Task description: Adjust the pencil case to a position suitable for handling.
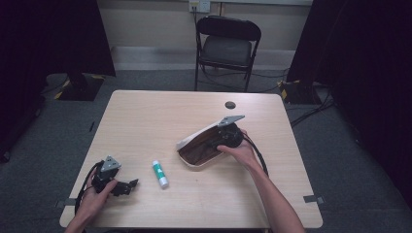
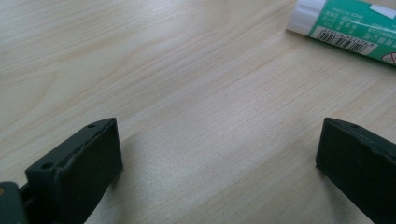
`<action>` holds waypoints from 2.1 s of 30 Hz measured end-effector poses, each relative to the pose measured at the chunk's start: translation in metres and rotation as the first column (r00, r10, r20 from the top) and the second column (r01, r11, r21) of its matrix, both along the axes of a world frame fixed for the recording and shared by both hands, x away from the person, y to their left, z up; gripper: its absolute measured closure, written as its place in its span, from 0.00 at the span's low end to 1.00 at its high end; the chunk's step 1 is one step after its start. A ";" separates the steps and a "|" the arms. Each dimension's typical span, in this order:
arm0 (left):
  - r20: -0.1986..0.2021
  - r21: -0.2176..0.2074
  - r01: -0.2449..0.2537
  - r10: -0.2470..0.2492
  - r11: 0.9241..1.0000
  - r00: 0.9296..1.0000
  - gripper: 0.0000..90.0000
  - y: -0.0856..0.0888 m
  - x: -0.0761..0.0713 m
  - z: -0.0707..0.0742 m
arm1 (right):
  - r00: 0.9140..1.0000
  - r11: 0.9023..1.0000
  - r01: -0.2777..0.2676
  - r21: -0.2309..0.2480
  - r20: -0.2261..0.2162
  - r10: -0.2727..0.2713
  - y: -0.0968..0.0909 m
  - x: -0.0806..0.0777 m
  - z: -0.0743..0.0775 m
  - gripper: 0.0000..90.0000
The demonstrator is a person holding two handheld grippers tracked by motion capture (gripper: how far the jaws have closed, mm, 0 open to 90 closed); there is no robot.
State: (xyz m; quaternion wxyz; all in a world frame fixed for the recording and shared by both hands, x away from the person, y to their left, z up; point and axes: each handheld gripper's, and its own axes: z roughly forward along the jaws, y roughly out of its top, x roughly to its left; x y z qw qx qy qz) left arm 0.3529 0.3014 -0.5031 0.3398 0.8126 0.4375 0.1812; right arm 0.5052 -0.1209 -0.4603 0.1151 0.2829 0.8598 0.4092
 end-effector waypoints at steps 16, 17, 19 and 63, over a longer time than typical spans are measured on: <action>0.000 0.001 0.001 -0.001 1.000 1.000 0.00 0.000 0.000 0.000 | 0.999 0.999 0.008 -0.048 0.036 -0.006 0.008 0.005 -0.011 0.40; 0.000 0.001 0.001 -0.001 1.000 1.000 0.00 0.000 0.000 0.000 | 0.999 0.999 0.008 -0.046 0.034 -0.006 0.008 0.004 -0.011 0.43; 0.001 0.001 0.001 -0.001 1.000 1.000 0.00 0.000 0.000 0.000 | 0.999 0.999 0.002 -0.049 0.032 -0.001 0.006 0.003 -0.010 0.49; 0.003 -0.005 -0.001 0.001 1.000 1.000 0.00 0.000 -0.001 0.000 | 0.987 0.987 -0.155 -0.030 -0.051 0.154 -0.011 -0.045 -0.006 0.73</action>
